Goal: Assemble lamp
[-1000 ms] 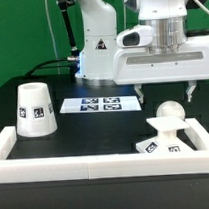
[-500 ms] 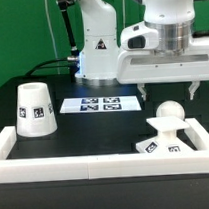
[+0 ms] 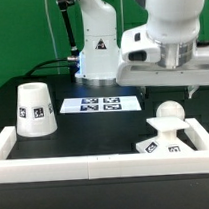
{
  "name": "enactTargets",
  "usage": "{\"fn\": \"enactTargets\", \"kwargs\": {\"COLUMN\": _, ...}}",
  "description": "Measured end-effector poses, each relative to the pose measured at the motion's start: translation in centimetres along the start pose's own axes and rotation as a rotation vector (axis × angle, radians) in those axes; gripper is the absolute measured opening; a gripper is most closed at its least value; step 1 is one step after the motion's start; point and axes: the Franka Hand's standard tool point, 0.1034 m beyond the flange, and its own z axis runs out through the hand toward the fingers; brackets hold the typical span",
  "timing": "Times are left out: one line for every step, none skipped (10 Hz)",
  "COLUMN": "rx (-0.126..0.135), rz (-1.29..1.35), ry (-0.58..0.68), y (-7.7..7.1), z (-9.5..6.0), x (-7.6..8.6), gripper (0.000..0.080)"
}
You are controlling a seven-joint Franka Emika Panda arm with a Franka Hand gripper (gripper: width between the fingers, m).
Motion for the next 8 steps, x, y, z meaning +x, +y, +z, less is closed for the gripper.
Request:
{"fn": "enactTargets", "kwargs": {"rx": -0.004, "rz": 0.007, "ry": -0.038, "y": -0.1, "z": 0.1, "x": 0.2, "gripper": 0.0699}}
{"fn": "enactTargets", "kwargs": {"rx": -0.017, "rz": 0.006, "ry": -0.118, "y": 0.0, "z": 0.4, "x": -0.3, "gripper": 0.0699}}
{"fn": "enactTargets", "kwargs": {"rx": -0.026, "rz": 0.007, "ry": -0.179, "y": 0.1, "z": 0.6, "x": -0.2, "gripper": 0.0699}}
{"fn": "enactTargets", "kwargs": {"rx": -0.031, "rz": 0.008, "ry": -0.213, "y": 0.1, "z": 0.9, "x": 0.0, "gripper": 0.0699}}
{"fn": "enactTargets", "kwargs": {"rx": -0.043, "rz": 0.012, "ry": -0.272, "y": 0.0, "z": 1.2, "x": -0.3, "gripper": 0.0699}}
{"fn": "enactTargets", "kwargs": {"rx": -0.041, "rz": 0.012, "ry": -0.248, "y": -0.5, "z": 1.4, "x": 0.2, "gripper": 0.0699}}
{"fn": "enactTargets", "kwargs": {"rx": -0.043, "rz": 0.009, "ry": -0.247, "y": -0.8, "z": 1.7, "x": 0.2, "gripper": 0.0699}}
{"fn": "enactTargets", "kwargs": {"rx": -0.044, "rz": 0.009, "ry": -0.244, "y": -0.8, "z": 2.0, "x": 0.3, "gripper": 0.0699}}
